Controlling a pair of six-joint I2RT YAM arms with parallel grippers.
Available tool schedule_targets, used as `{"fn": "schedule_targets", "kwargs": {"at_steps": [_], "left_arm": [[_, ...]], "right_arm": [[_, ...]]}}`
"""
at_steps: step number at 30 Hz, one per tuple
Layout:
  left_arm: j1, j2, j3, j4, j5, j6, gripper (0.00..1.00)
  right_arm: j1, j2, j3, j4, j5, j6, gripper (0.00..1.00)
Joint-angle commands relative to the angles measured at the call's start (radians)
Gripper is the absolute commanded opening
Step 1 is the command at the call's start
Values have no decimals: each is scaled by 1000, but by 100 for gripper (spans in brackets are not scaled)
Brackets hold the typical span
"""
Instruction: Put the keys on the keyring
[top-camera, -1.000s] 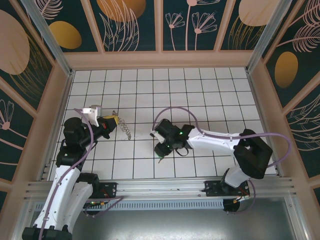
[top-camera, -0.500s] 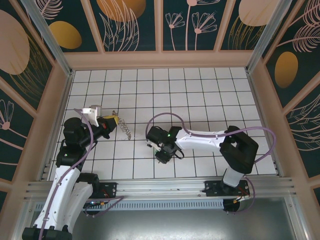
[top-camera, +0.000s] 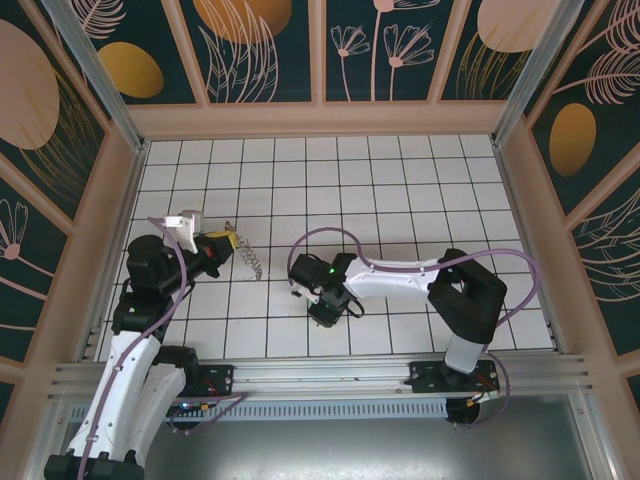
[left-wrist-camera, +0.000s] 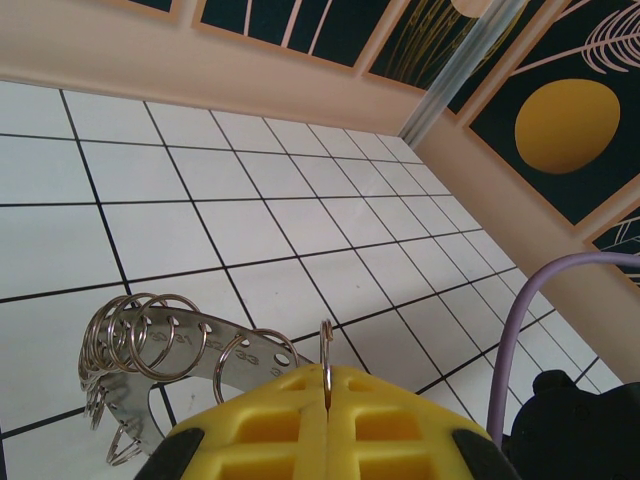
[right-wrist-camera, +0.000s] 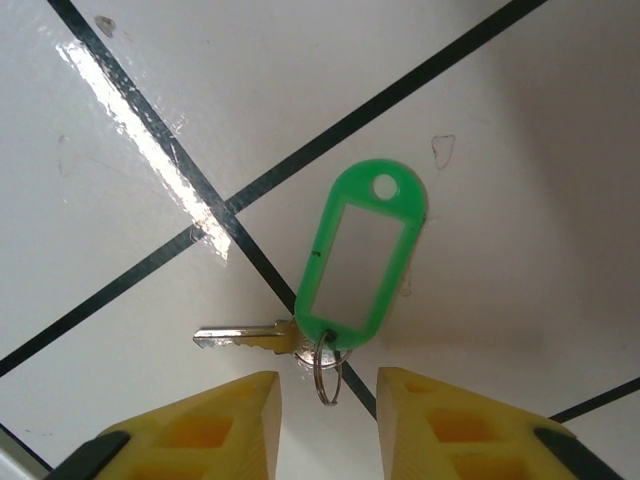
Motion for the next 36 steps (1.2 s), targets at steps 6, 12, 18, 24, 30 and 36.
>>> {"fn": "schedule_targets", "kwargs": {"at_steps": [6,12,18,24,30,36], "left_arm": [[6,-7,-2,54,17,-10,0],[6,-6,-2,54,15,-11,0],[6,-7,-3,52,14,-10,0],[7,-4,-4,55,18,-12,0],[6,1,-4,54,15,-11,0],[6,7,-4,51,11,-11,0]], "right_arm": [[4,29,14,29,-19,-13,22],[-3,22,5,34,-15,-16,21],[-9,18,-2,38,-16,-19,13],[-17,-7,-28,51,-20,-27,13],[-28,-27,-48,67,-27,-32,14],[-32,-45,-58,88,-36,-35,6]]}}
